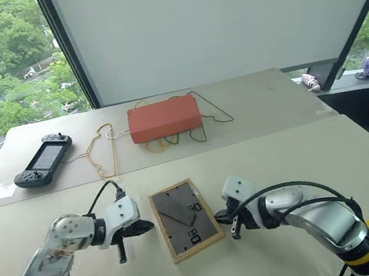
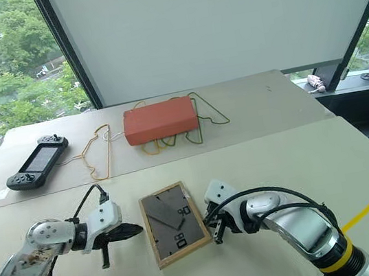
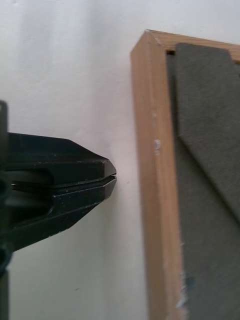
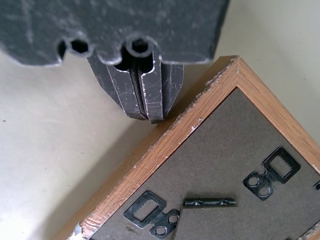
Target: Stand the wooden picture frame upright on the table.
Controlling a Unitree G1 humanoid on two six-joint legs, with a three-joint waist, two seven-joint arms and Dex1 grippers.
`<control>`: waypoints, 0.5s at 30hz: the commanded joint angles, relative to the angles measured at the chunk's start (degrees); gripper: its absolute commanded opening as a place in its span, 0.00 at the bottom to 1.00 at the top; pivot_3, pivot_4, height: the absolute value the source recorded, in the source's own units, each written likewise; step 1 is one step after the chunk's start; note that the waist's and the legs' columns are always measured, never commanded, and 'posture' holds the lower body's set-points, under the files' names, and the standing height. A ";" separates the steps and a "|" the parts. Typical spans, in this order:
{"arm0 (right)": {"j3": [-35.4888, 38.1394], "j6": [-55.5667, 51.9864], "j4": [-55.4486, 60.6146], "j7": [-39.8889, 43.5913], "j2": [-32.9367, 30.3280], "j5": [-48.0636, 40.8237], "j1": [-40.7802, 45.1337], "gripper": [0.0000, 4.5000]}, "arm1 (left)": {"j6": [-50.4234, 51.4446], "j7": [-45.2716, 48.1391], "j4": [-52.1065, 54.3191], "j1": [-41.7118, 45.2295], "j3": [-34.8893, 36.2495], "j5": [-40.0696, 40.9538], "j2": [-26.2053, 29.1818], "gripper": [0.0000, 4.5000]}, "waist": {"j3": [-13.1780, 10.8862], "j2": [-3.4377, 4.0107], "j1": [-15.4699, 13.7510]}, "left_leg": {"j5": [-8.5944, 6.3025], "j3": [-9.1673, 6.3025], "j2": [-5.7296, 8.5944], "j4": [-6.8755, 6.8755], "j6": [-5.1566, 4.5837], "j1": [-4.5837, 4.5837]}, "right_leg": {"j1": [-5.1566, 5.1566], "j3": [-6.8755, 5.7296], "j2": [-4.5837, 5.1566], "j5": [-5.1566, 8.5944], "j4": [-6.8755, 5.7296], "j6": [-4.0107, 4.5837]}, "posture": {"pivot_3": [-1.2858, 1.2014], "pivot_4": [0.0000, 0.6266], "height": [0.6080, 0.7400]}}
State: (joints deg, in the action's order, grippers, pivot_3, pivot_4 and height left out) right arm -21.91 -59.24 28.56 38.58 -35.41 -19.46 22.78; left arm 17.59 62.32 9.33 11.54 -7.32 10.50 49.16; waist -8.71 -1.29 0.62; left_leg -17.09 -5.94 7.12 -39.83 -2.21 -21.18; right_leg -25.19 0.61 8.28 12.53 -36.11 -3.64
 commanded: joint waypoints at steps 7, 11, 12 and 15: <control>-1.03 -1.05 3.75 1.89 -0.10 -1.84 -0.36 0.00 | 0.26 -1.02 -0.99 3.48 -0.76 -1.94 -1.75 0.01 | 0.00 0.00 0.05 | 0.00 0.00 0.00 0.00 0.00 -0.01 | -0.01 0.00 0.00 0.00 0.01 0.00 | 0.52 0.24 1.00; -1.79 -1.81 4.30 2.85 -0.55 -2.38 -0.46 0.00 | -0.45 -1.13 -2.91 5.22 -1.93 -3.12 -2.63 0.01 | 0.00 0.00 0.04 | 0.00 0.00 0.01 0.00 0.00 0.00 | 0.01 0.00 0.01 0.00 0.01 0.00 | 0.52 0.24 1.00; -1.96 -1.82 4.34 2.83 -0.49 -2.42 -0.50 0.00 | -0.46 -1.17 -3.27 5.62 -2.09 -3.29 -2.88 0.01 | 0.00 0.00 0.04 | 0.00 0.00 0.01 0.00 0.00 0.00 | 0.01 -0.01 0.01 0.00 0.01 0.00 | 0.52 0.24 1.00; -2.33 -1.69 3.75 2.20 -0.06 -2.02 -0.48 0.00 | -0.58 -1.18 -3.94 6.62 -2.46 -3.54 -3.55 0.01 | 0.00 0.00 0.04 | 0.00 0.00 0.01 0.00 0.00 0.00 | 0.01 -0.02 0.01 0.00 0.01 0.00 | 0.52 0.24 1.00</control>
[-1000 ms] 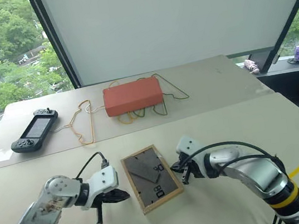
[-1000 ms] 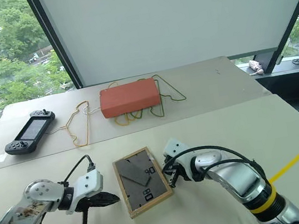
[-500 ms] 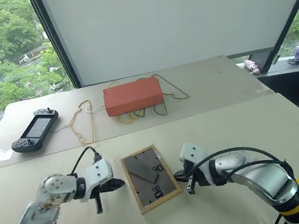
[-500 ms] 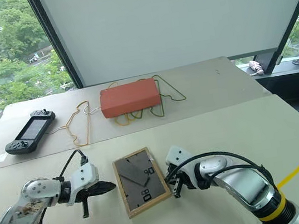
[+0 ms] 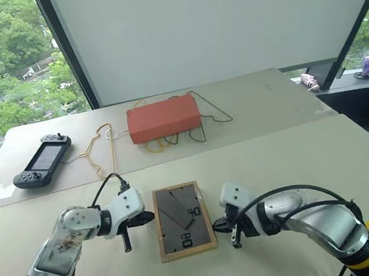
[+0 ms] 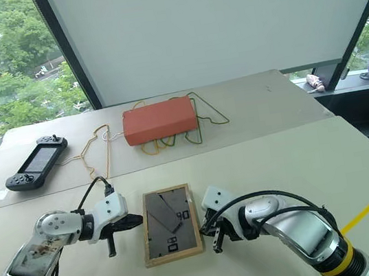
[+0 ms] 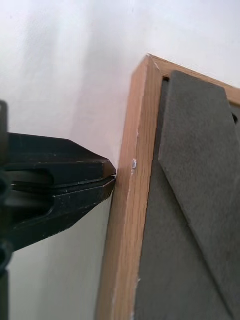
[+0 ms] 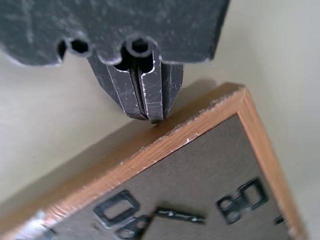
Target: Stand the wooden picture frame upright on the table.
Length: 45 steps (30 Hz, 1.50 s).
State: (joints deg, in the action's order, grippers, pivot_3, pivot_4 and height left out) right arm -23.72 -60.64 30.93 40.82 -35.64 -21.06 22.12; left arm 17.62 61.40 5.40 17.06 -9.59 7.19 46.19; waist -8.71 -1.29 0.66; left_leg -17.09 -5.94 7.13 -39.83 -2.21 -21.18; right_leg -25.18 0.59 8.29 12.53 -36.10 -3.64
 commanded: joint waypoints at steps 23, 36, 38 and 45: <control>26.66 31.03 2.79 17.82 -6.86 -13.14 -7.13 0.00 | -17.99 3.81 8.90 -12.62 23.02 13.71 0.17 0.01 | -0.02 -0.01 -0.30 | -0.03 0.00 -0.08 0.02 -0.01 0.00 | 0.04 -0.04 0.00 0.00 0.08 0.00 | 0.52 0.24 1.00; 19.13 35.32 -0.90 18.23 -7.93 -4.35 -8.68 0.00 | -34.97 6.81 2.02 -11.59 20.17 8.41 1.10 0.35 | -0.03 -0.01 -0.81 | -0.03 0.01 -0.04 0.01 -0.01 0.01 | 0.05 -0.07 0.03 -0.03 0.09 0.03 | 0.52 0.24 1.00; 17.56 32.99 -1.70 18.35 -8.37 -4.05 -8.94 0.00 | -56.09 9.17 -4.15 -10.66 16.83 1.44 1.39 0.49 | -0.02 -0.01 -0.87 | -0.03 0.01 -0.03 0.01 -0.01 0.01 | 0.06 -0.07 0.03 -0.03 0.09 0.03 | 0.52 0.24 1.00; 9.40 23.08 -8.25 17.52 -10.06 0.20 -5.04 0.00 | -87.29 4.17 -20.08 -2.96 9.56 -4.85 -1.05 0.84 | -0.02 -0.01 -1.27 | -0.03 0.01 -0.04 -0.03 0.00 -0.01 | 0.09 -0.14 0.06 -0.13 0.22 0.11 | 0.52 0.24 1.00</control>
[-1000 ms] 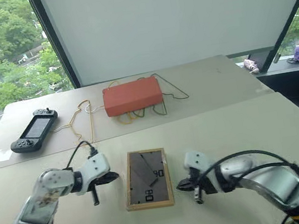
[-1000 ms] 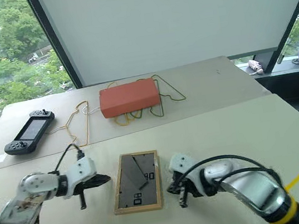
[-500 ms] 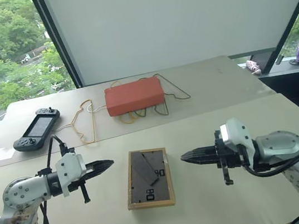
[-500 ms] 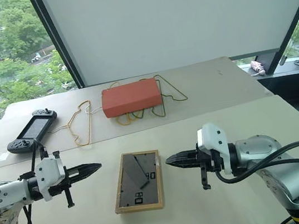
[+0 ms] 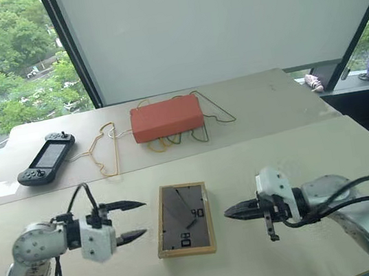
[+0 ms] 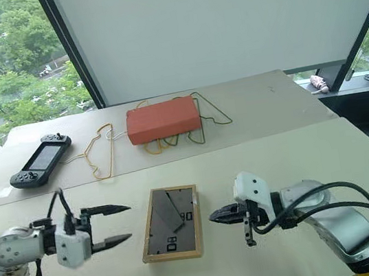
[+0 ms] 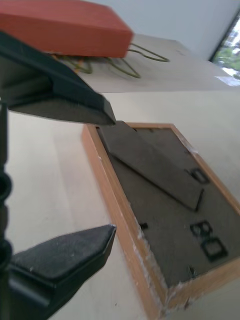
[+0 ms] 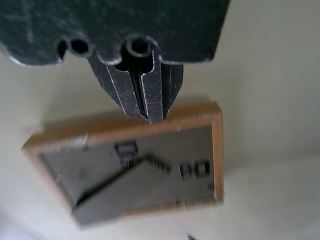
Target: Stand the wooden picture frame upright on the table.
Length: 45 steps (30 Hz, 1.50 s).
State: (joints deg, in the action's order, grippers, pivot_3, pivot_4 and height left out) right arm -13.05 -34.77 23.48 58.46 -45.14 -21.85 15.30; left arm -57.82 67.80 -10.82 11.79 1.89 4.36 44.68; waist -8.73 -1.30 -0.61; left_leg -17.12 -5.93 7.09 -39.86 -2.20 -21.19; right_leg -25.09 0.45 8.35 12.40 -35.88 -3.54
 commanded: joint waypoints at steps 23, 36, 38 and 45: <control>-11.98 -14.70 -4.68 -5.60 10.38 5.98 10.37 0.00 | -32.22 -24.83 -32.49 14.80 -8.90 -29.05 -3.31 0.84 | 0.34 -0.02 0.95 | 0.06 0.00 0.01 -0.02 0.08 0.15 | 0.03 -0.03 -0.04 -0.01 -0.28 -0.03 | 0.52 0.24 1.00; -11.59 -17.38 -3.98 -6.58 12.00 5.30 10.86 0.00 | -31.25 -35.94 -33.02 16.72 -11.99 -34.60 -2.70 0.84 | 0.42 -0.01 0.89 | 0.09 0.00 0.03 -0.04 0.11 0.13 | -0.02 -0.03 -0.04 -0.02 -0.32 -0.05 | 0.52 0.24 1.00; -11.43 -17.54 -3.85 -6.57 11.95 5.14 10.71 0.00 | -31.48 -36.99 -32.86 16.56 -13.19 -33.85 -2.11 0.84 | 0.42 -0.01 0.90 | 0.09 0.00 0.03 -0.04 0.11 0.13 | -0.02 -0.03 -0.03 -0.02 -0.31 -0.05 | 0.52 0.24 1.00; -10.78 -17.81 -4.20 -6.85 12.10 4.99 11.01 0.00 | -31.05 -39.73 -32.15 16.60 -15.18 -35.46 -0.74 0.45 | 0.42 -0.01 1.00 | 0.08 0.00 0.03 -0.02 0.10 0.07 | -0.07 -0.04 -0.04 -0.02 -0.27 -0.05 | 0.52 0.24 1.00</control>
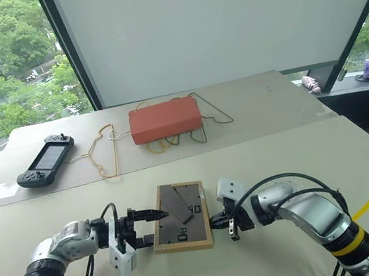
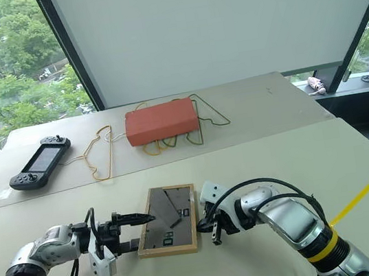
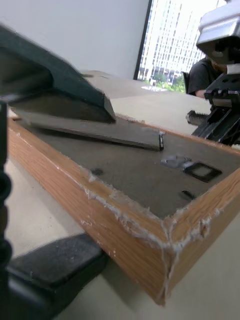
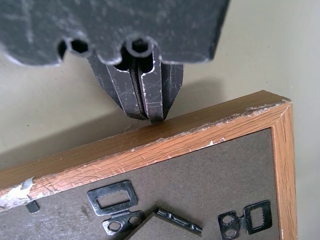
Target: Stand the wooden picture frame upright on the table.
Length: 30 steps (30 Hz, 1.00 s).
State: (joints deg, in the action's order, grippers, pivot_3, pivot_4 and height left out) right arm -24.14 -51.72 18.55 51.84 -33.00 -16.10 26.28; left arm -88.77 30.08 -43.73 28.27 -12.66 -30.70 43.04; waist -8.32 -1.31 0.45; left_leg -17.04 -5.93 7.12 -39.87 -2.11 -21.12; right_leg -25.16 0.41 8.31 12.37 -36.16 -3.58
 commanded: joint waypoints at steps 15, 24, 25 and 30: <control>15.59 -0.78 -1.25 2.26 -15.08 -4.09 3.18 0.00 | 2.56 -15.48 9.83 -1.02 8.39 -10.23 -0.48 0.26 | 0.01 -0.03 -1.00 | -0.03 0.03 0.06 -0.01 -0.05 -0.10 | -0.01 -0.01 0.03 -0.05 0.15 -0.10 | 0.52 0.24 1.00; 22.91 -10.62 -11.29 -10.24 4.00 -9.93 16.85 0.18 | 3.27 -22.36 11.37 -0.93 7.59 -17.08 -0.83 0.26 | 0.01 -0.04 0.39 | 0.03 0.09 -0.11 0.12 0.06 -0.12 | -0.20 0.01 -0.04 -0.09 0.00 -0.03 | 0.52 0.24 1.00; 24.18 -13.03 -11.40 -10.93 6.50 -11.92 17.37 0.27 | 3.29 -22.93 11.65 -0.90 7.40 -17.63 -0.85 0.26 | 0.01 -0.03 0.22 | 0.02 0.09 -0.11 0.09 0.03 -0.15 | -0.20 -0.01 -0.04 -0.10 0.00 -0.03 | 0.52 0.24 1.00; 26.87 -24.83 -15.73 -12.20 16.79 -19.77 21.82 0.64 | 3.77 -26.78 12.78 -0.15 7.04 -21.99 -0.88 0.26 | 0.02 -0.01 0.56 | -0.02 0.07 0.09 -0.19 -0.08 -0.94 | -0.86 0.00 0.06 -0.25 -0.16 -0.16 | 0.52 0.24 1.00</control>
State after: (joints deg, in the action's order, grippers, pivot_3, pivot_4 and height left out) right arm 0.26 -73.49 2.70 39.80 -16.88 -32.68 46.11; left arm -85.13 5.58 -32.51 27.07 -5.74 -51.92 42.08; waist -8.30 -1.32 1.01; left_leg -17.06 -5.86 7.20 -40.11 -2.19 -22.18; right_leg -26.16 0.37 8.37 12.09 -36.38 -3.74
